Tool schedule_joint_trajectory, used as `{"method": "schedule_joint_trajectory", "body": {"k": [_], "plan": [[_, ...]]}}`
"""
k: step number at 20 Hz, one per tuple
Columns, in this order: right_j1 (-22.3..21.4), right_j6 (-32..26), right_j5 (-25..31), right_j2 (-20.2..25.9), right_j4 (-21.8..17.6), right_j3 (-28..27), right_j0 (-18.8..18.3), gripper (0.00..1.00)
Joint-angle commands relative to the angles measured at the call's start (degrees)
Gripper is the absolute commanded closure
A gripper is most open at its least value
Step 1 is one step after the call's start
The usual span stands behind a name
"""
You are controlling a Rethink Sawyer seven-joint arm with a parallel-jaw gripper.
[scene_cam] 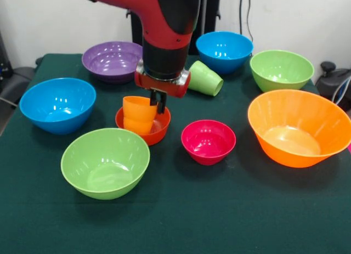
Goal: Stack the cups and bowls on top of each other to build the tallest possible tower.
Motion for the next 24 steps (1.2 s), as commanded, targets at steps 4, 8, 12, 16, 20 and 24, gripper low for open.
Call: {"method": "schedule_joint_trajectory", "body": {"k": [4,8,12,16,20,24], "plan": [[2.3,2.02,0.85,4.08,-2.54,-4.07,-0.22,1.0],[1.59,2.66,2.68,3.77,-1.93,-2.21,-0.39,1.0],[0.19,3.26,3.95,3.58,-1.45,0.07,-0.29,1.0],[-0.47,3.62,6.1,3.33,-0.99,0.29,-0.05,1.0],[-2.72,3.7,9.13,2.66,-0.9,1.03,0.51,1.0],[-5.29,4.34,10.43,1.94,-0.99,3.12,1.27,1.0]]}}
